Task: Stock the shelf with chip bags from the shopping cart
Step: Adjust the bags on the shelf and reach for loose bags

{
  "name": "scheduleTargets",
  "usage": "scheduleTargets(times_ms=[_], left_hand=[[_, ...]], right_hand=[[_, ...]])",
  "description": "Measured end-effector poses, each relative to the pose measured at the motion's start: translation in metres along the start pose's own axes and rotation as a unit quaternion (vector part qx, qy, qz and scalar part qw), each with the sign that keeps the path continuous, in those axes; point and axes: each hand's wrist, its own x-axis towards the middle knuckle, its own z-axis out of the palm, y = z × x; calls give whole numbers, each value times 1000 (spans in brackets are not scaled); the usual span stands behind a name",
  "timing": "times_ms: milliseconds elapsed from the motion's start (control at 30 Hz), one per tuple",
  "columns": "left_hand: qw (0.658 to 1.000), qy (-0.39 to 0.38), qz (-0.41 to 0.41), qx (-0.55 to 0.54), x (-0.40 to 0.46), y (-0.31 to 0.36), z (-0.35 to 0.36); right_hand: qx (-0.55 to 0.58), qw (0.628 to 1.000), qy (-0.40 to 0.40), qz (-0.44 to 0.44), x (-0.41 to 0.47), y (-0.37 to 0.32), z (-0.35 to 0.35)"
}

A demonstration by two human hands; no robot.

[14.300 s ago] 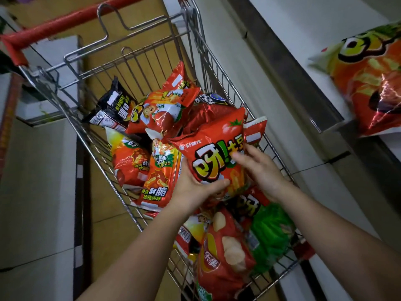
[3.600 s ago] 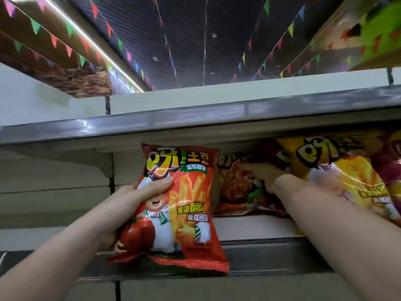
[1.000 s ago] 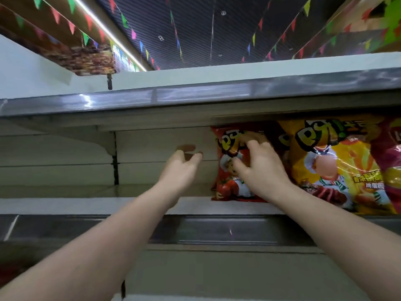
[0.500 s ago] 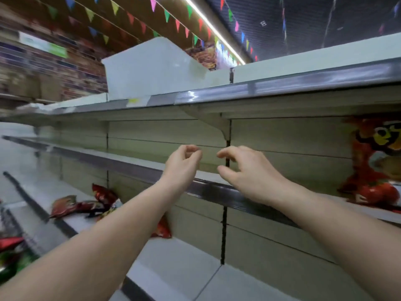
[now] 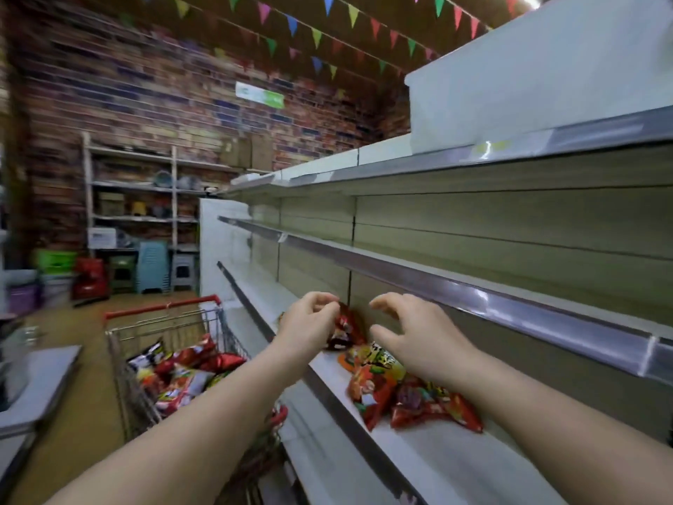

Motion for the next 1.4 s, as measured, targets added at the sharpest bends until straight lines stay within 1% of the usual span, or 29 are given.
scheduleTargets(times_ms=[133,267,567,733,833,900,1033,1167,1333,1400], left_hand=[[999,8,-38,36,22,-44,-45],[993,31,-97,57,37,-96,-77],[971,113,-204,54,93,-196,-112],[954,154,-256,21,131,-241,-123],[939,187,-289,-12,152,-268,-125],[931,198,-306,-15,165,-284,-126],[921,211,-326,-6,197,-313,-138],[918,200,-343,7,239,-349,-158],[914,183,-363,22,301,-415,-195],[908,169,-383,32,322,-443,-215]], right_hand=[[29,998,-45,-15,41,-17,60],[66,992,-101,-22,72,-27,117],[134,969,-206,-30,151,-17,233],[183,947,-264,-13,206,3,293],[201,935,-291,-2,236,11,331],[208,928,-310,11,254,11,356],[228,912,-340,30,285,7,403],[223,907,-354,47,317,2,454],[243,892,-367,97,364,-22,532],[249,884,-376,119,384,-36,566]])
